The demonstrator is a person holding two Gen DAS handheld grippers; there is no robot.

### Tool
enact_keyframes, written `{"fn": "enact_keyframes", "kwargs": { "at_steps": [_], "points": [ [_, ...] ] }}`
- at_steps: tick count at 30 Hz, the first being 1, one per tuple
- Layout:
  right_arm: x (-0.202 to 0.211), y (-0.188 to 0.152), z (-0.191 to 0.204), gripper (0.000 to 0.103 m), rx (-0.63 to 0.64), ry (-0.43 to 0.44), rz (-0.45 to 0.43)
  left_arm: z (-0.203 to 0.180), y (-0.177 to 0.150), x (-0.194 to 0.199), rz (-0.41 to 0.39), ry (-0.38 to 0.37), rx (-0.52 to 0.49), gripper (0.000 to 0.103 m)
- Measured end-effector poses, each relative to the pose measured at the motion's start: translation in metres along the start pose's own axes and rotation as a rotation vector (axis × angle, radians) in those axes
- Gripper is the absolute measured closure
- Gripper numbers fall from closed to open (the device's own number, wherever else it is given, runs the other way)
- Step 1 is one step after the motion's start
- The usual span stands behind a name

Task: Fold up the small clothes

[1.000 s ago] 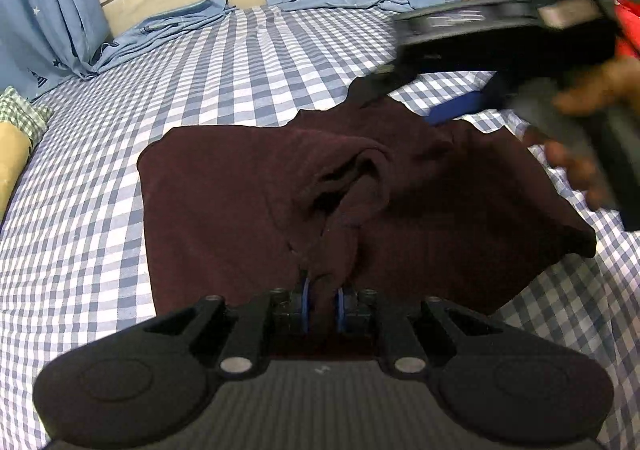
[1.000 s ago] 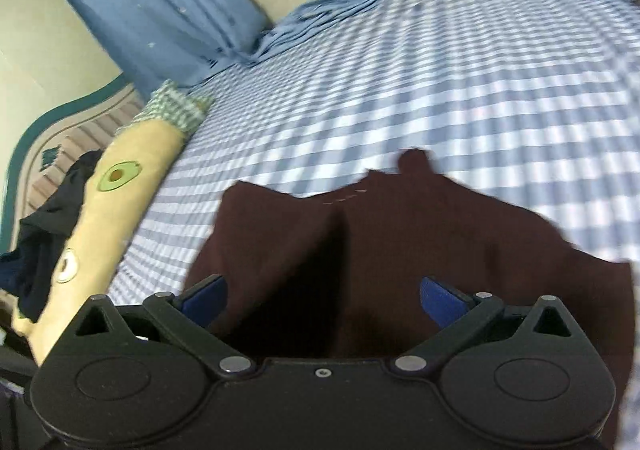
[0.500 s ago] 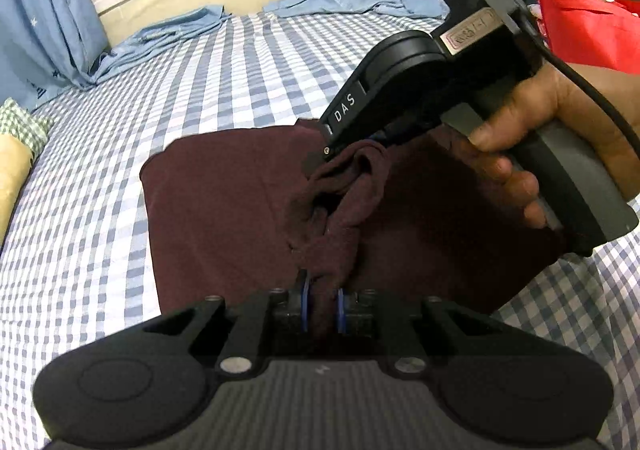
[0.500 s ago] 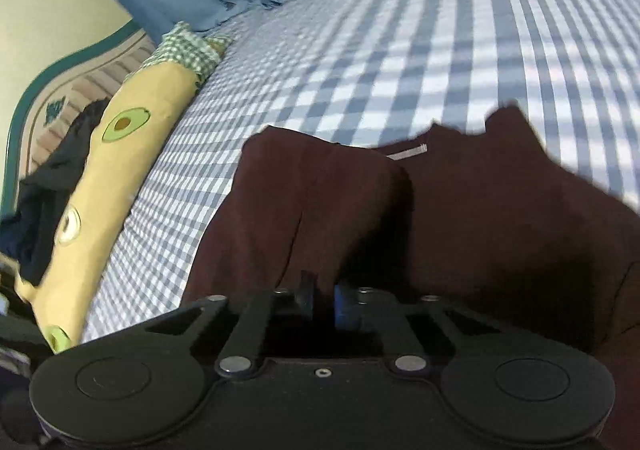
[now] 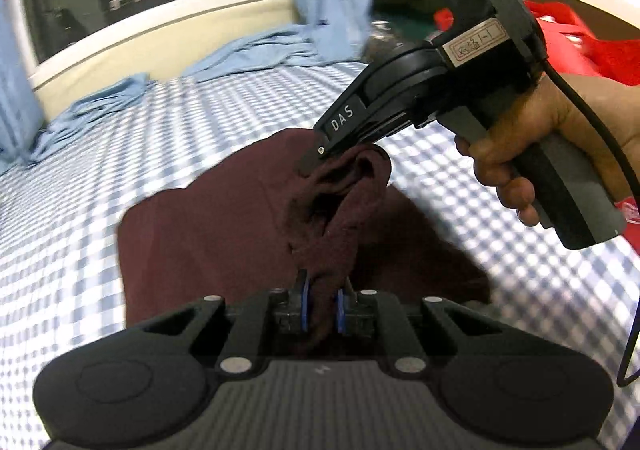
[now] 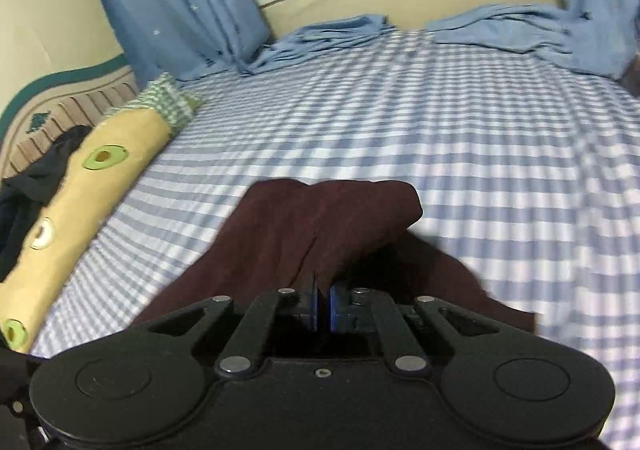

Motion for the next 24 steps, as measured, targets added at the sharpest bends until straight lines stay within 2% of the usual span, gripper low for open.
{"fn": "enact_keyframes", "kwargs": {
  "at_steps": [4, 8, 12, 15, 18, 21, 24],
  "points": [
    [0.015, -0.012, -0.032, 0.099, -0.002, -0.076, 0.024, -0.027, 0.001, -0.022, 0.019, -0.055, -0.029, 0.091],
    [0.011, -0.029, -0.058, 0.099, -0.023, -0.129, 0.08, -0.042, -0.007, -0.047, 0.075, -0.084, -0.041, 0.091],
    [0.003, -0.046, -0.077, 0.099, -0.042, -0.164, 0.119, -0.062, -0.016, -0.049, 0.102, -0.092, -0.042, 0.091],
    [0.006, -0.048, -0.086, 0.099, -0.05, -0.176, 0.118, -0.066, -0.016, -0.055, 0.116, -0.103, -0.016, 0.091],
    [0.002, -0.057, -0.095, 0.099, -0.023, -0.189, 0.163, -0.066, -0.02, -0.065, 0.16, -0.119, 0.012, 0.09],
    [-0.005, -0.065, -0.1, 0.099, -0.023, -0.182, 0.189, -0.059, -0.013, -0.057, 0.164, -0.156, 0.038, 0.085],
    [-0.009, -0.067, -0.098, 0.099, -0.008, -0.19, 0.176, -0.05, -0.006, -0.041, 0.161, -0.215, 0.123, 0.066]
  ]
}}
Point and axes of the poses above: each gripper's, at about its wrist camera, not at the fingertips, and x roughly against the way its jaws point, z to its left, y to its top, the point moved 5 cm from there along -x, roughly the way its jaws point, and after that the axes turned 10 degrees about -z, right-handed, at the moved point
